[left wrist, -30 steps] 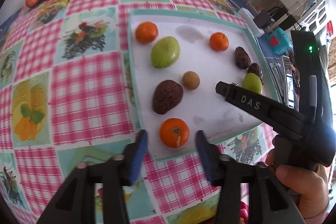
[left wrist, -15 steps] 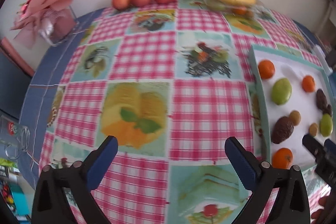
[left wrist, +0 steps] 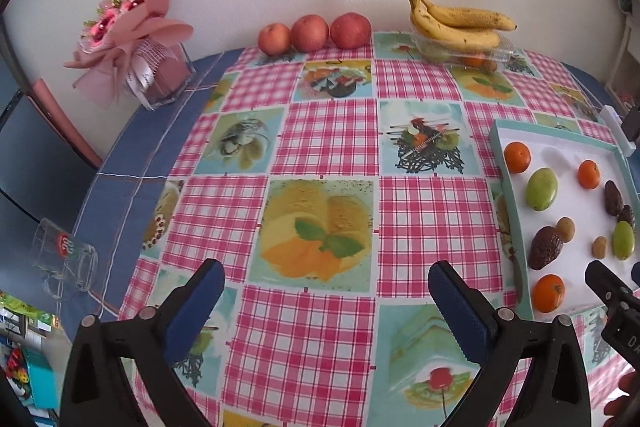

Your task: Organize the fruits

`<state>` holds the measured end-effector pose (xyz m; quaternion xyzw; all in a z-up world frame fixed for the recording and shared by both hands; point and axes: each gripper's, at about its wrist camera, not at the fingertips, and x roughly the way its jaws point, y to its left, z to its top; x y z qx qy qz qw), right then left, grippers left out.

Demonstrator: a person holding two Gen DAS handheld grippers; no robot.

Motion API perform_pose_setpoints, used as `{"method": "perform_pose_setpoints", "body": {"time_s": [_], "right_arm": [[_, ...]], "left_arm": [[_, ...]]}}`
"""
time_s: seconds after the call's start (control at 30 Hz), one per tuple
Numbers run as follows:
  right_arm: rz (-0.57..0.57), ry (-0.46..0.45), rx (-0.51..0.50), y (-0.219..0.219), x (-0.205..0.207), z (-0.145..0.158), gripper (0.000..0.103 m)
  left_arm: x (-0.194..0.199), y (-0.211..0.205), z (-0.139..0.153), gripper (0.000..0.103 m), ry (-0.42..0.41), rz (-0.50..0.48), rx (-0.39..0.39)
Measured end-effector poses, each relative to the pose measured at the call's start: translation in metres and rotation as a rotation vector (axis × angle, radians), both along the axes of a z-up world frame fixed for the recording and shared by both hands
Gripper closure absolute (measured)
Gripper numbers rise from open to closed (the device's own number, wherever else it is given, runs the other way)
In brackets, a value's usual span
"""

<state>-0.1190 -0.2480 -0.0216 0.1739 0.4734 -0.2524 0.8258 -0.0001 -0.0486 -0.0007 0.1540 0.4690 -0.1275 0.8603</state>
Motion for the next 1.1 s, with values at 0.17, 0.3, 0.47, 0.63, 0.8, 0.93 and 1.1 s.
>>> {"method": "perform_pose_setpoints", "body": {"time_s": [0.17,0.3,0.47,0.63,0.8,0.93,1.1], "right_arm": [[0.015,-0.019,-0.024,0.005,0.000,0.006,0.007],[0.021,-0.019,-0.030,0.006,0.000,0.007,0.007],[0.038,-0.028,-0.046,0.011,0.002,0.011,0.007],[0.050,-0.032,-0.060,0.014,0.003,0.013,0.007],[0.059,-0.021,-0.060,0.016,0.006,0.011,0.007],[0.059,-0.017,-0.057,0.015,0.006,0.010,0.007],[0.058,-0.013,-0.052,0.014,0.006,0.009,0.007]], "left_arm": [[-0.005,0.006,0.005,0.000,-0.011,0.023,0.018],[-0.007,0.009,0.007,0.000,-0.016,0.029,0.018],[-0.007,0.010,0.005,0.000,0.002,0.029,0.021],[-0.004,0.010,0.003,0.000,0.022,0.026,0.011],[-0.002,0.009,-0.001,0.000,0.049,0.026,0.009],[-0.001,0.010,-0.001,0.000,0.053,0.030,0.004],[-0.002,0.009,-0.002,0.000,0.060,0.025,0.001]]}}
